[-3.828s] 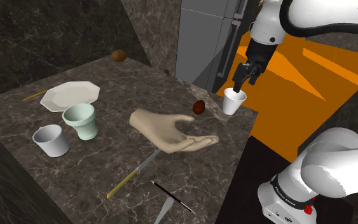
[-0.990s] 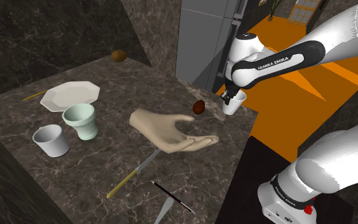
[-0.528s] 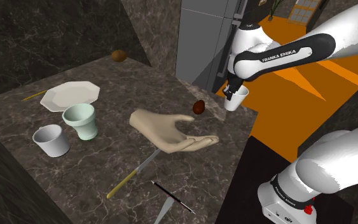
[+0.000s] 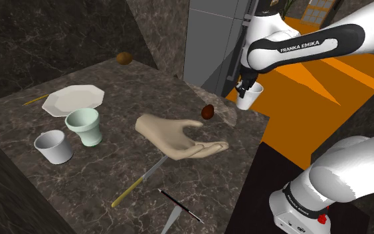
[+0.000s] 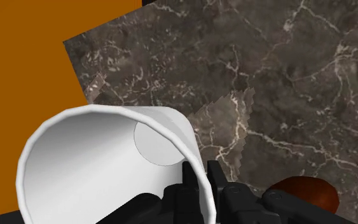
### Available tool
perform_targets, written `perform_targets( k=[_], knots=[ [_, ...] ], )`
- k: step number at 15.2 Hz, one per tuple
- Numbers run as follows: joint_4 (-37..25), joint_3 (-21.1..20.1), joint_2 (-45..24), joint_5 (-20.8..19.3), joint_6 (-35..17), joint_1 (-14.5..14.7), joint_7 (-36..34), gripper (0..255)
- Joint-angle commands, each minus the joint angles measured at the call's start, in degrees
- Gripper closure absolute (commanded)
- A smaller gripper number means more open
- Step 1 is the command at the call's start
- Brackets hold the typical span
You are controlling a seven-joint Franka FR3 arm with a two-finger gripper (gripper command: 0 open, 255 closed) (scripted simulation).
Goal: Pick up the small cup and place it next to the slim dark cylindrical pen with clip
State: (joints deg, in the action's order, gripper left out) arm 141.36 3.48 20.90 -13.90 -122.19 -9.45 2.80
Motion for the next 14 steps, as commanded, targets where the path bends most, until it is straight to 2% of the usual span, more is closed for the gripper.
perform_targets(
  k=[1,14],
  knots=[
    [-1.0,-0.07,0.74,0.23,1.74,0.09,0.32,255],
    [-8.9,-0.45,3.31,1.35,12.07,0.42,2.22,255]
  ],
)
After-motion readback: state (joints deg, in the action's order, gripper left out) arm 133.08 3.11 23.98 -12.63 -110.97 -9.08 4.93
